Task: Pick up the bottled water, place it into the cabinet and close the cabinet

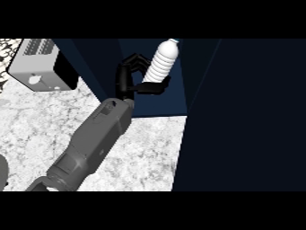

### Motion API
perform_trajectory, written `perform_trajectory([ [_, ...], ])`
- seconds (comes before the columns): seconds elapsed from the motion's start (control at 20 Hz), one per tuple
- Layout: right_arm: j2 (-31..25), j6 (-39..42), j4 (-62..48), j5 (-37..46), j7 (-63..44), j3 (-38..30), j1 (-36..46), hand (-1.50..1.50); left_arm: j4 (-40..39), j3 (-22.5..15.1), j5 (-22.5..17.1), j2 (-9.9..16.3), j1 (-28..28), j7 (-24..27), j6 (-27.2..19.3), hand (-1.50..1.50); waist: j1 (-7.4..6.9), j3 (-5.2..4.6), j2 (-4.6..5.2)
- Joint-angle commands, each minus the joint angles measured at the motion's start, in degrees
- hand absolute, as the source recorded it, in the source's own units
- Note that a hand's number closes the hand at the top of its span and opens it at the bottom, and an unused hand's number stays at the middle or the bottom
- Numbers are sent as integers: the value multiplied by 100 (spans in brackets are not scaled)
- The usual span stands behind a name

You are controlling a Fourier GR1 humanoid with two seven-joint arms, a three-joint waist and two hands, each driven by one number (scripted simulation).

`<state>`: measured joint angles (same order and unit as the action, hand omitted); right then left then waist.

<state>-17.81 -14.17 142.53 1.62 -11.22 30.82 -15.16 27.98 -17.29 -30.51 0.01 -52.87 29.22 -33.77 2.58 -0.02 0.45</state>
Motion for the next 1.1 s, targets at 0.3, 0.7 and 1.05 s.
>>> perform_trajectory([
  [0.3, -100, 186, 270, -138, 193, -125, -183, -150, -1427, 374, 33, -1, -876, 608, -241, 150, 112, -2, 63],
  [0.7, -123, 302, 390, -298, 142, -271, -119, -150, -2003, 377, 178, 4, -1278, 662, -388, -150, 192, -6, 109],
  [1.05, -129, 357, 416, -61, 332, 77, -455, -150, -2115, 637, 32, 57, -1185, 837, 146, -150, 205, -8, 89],
])
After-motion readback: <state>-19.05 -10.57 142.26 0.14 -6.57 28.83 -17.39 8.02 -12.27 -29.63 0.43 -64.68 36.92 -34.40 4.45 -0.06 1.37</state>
